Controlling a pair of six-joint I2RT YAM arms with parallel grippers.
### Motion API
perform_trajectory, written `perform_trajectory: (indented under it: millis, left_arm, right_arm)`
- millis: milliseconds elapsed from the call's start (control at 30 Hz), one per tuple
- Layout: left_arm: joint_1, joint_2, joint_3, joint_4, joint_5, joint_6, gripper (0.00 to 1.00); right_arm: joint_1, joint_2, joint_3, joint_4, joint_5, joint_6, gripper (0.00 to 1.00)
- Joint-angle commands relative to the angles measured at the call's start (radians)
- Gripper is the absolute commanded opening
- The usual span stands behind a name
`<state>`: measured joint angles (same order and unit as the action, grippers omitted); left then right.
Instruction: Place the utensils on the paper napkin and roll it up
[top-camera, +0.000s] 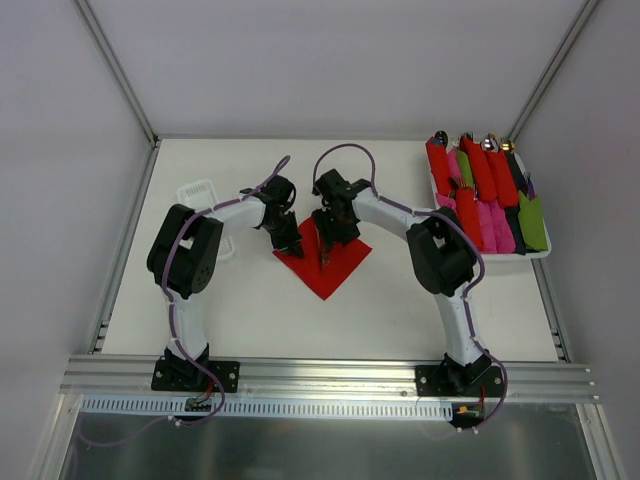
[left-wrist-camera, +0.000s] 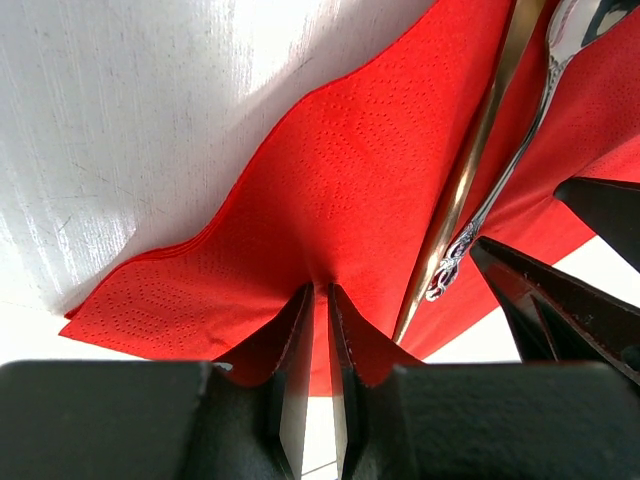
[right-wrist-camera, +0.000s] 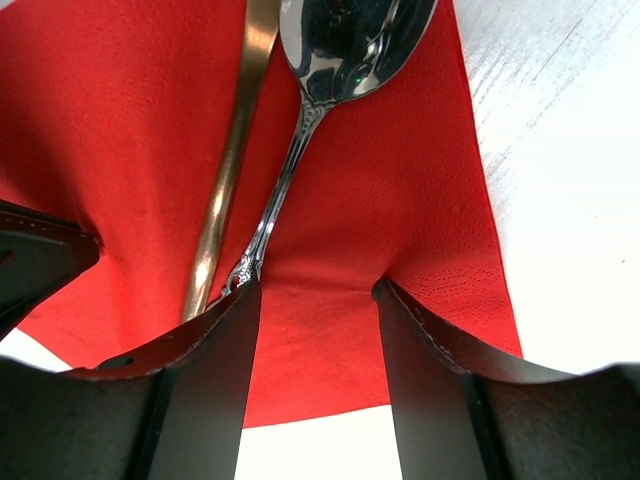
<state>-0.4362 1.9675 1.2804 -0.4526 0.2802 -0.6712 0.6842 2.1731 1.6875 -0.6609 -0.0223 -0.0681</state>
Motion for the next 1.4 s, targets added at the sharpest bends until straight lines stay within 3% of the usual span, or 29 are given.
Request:
perform_trajectory:
  millis: [0,167,300,333,600,667,733,867,1167,1367]
  left_arm:
    - [0.024,-0.012,-0.041,-0.044,-0.078,0.021,0.13]
    - [0.034,-0.068,-0.056,-0.044,-0.088,0.079,0.15]
    - [0.036,-0.174,-0.064,-0.028,-0.110,0.133,0.27]
    - [0.036,-0.192,-0.064,-0.024,-0.113,0.143,0.35]
    - [0.073,-0.341,-0.012,-0.024,-0.039,0.170,0.41]
    - [0.106,-0.377,-0.012,-0.023,-0.003,0.144,0.41]
    - [0.141,-0.435,-0.027,-0.021,0.034,0.125,0.41]
    - [0.232,-0.527,-0.070,-0.023,0.123,0.113,0.43]
    - [0.373,-0.660,-0.174,-0.026,0.257,0.096,0.46]
    - [0.404,-0.674,-0.194,-0.031,0.270,0.093,0.47]
  right_arm:
    - [0.002,-0.010,-0.023,-0.049,-0.089,-0.019,0.53]
    - [0.002,-0.171,-0.054,-0.030,-0.234,-0.111,0.55]
    - [0.000,-0.301,-0.101,0.006,-0.339,-0.182,0.58]
    - [0.000,-0.324,-0.112,0.013,-0.355,-0.193,0.59]
    - [0.001,-0.482,-0.282,0.130,-0.418,-0.320,0.57]
    - [0.024,-0.532,-0.349,0.179,-0.397,-0.325,0.55]
    - [0.055,-0.549,-0.376,0.191,-0.335,-0.357,0.47]
    - [0.208,-0.541,-0.410,0.213,-0.199,-0.424,0.37]
    - [0.440,-0.371,-0.365,0.248,0.005,-0.470,0.34]
    - [0.482,-0.265,-0.325,0.244,0.081,-0.472,0.33]
